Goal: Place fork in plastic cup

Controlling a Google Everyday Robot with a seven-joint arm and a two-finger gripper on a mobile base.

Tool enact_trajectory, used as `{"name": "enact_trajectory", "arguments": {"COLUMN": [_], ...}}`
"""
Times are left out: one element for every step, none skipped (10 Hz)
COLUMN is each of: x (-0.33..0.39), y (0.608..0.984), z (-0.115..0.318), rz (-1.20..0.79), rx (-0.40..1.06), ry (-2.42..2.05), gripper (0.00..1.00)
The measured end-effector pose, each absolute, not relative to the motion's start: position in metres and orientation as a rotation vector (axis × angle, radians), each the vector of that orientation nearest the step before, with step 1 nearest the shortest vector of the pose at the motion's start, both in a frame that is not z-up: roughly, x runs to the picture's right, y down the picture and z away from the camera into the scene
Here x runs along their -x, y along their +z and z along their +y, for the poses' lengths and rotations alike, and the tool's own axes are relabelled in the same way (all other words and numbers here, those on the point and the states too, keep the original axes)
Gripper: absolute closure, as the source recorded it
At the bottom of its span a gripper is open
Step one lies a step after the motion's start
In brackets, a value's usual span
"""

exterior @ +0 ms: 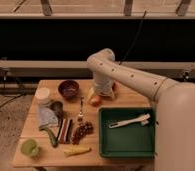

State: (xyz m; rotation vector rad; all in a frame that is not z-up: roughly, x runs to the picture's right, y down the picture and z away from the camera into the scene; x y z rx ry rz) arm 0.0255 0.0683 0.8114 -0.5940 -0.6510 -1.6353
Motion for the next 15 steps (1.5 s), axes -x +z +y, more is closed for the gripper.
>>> {"name": "enact_trajectory", "arguments": {"x": [-0.014, 0.0, 0.011, 0.013, 0.011, 0.013, 0.016, 0.02, 0.024, 0.026, 0.029, 0.033, 0.037, 0.04, 0.046], "y": [0.815, 0.819, 0.827, 0.831, 0.836, 0.843, 0.847, 0.852, 0.856, 0.858, 0.86, 0.862, 0.864, 0.866, 0.867], "z": [0.073, 0.079, 0.088, 0.093, 0.098, 0.104, 0.106, 0.111, 0.115, 0.118, 0.121, 0.126, 0.13, 0.133, 0.139], "rz": [-0.661, -0.674, -0.685, -0.686, -0.687, -0.688, -0.689, -0.691, -0.693, -0.697, -0.699, -0.704, -0.708, -0.711, -0.716], "rx": [0.595, 0.597, 0.598, 0.604, 0.614, 0.62, 0.622, 0.63, 0.636, 0.64, 0.643, 0.647, 0.65, 0.652, 0.655], "ry": [-1.647, -1.657, -1.662, -1.662, -1.659, -1.654, -1.651, -1.647, -1.641, -1.637, -1.633, -1.63, -1.63, -1.63, -1.632], "gripper": [0.2, 0.2, 0.2, 0.2, 0.2, 0.2, 0.2, 0.2, 0.2, 0.2, 0.2, 0.2, 0.2, 0.2, 0.2]}}
